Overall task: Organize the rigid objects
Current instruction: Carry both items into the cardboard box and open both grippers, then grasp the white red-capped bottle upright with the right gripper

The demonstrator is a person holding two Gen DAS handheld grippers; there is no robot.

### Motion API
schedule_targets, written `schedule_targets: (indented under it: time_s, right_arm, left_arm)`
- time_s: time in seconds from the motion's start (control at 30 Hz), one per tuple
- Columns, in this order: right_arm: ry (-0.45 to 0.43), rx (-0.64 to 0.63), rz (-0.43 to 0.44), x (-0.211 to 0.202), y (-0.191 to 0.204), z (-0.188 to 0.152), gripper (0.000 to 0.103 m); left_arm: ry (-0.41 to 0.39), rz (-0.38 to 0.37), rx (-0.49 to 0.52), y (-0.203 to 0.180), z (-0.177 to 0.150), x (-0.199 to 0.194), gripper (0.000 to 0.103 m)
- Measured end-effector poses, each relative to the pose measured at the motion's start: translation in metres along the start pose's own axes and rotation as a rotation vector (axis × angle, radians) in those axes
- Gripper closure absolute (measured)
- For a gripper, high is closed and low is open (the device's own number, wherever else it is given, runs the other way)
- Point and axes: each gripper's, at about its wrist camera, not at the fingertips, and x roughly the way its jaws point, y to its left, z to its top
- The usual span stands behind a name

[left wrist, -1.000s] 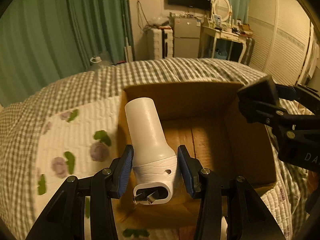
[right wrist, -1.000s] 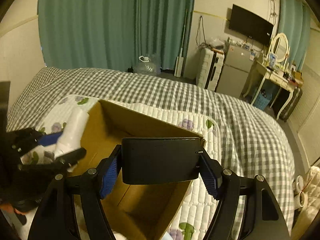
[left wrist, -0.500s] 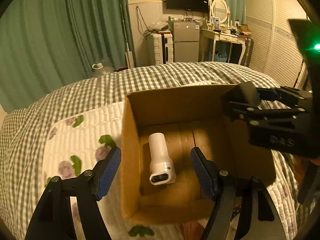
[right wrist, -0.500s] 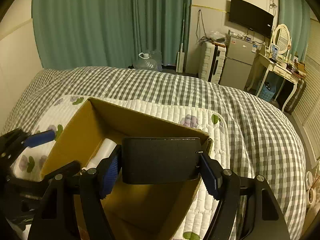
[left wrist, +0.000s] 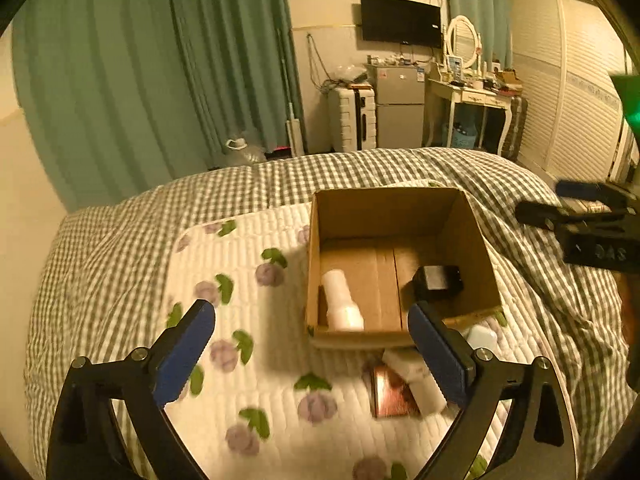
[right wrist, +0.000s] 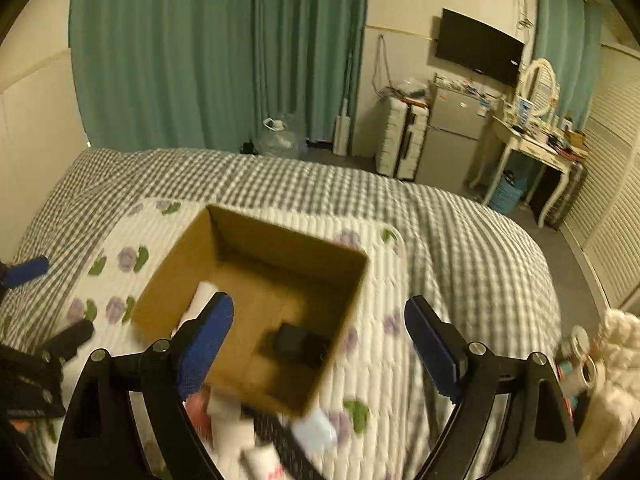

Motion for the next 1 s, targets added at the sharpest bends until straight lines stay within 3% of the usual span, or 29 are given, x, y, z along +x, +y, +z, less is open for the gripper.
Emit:
schedule_targets:
  time_s: [0.2,0.33,0.5,0.67,0.73,0.93,1.0]
  right_arm:
    - [0.097,0.016,0.016,-0.035,-0.001,-0.049,0.015]
    - [0.135,-0.022,0.027,-0.035,0.015,-0.092,0.015]
    - [0.249,-0.045,0.024,0.011,0.036,-0.141,0.015]
    - [0.336,-0.082,-0.008,0.067,0.046,-0.177,0.016]
    - [0.364,-0.093,-0.006,0.082,0.047,-0.186,0.024]
    - [0.325,-0.241,-0.062,0.093,0.066,-0.197,0.030]
    - [0.307,-0.299,-0.070,0.093,0.075,-0.202,0.045]
  left_arm:
    - [0.024,-0.043,-0.074,0.008,-0.038,-0.027,0.004]
    - [0.071,-0.054,-0.116,0.008,-0.065,-0.013,0.004]
    - [0.127,-0.033,-0.176,0.009,-0.095,0.023,0.004]
    - [0.180,-0.025,-0.144,-0.002,-0.120,0.057,0.004]
    - [0.191,-0.035,-0.133,-0.007,-0.126,0.066,0.004]
    - [0.223,-0.064,-0.095,-0.028,-0.132,0.079,0.004]
    - [0.223,-0.064,-0.072,-0.035,-0.134,0.077,0.004]
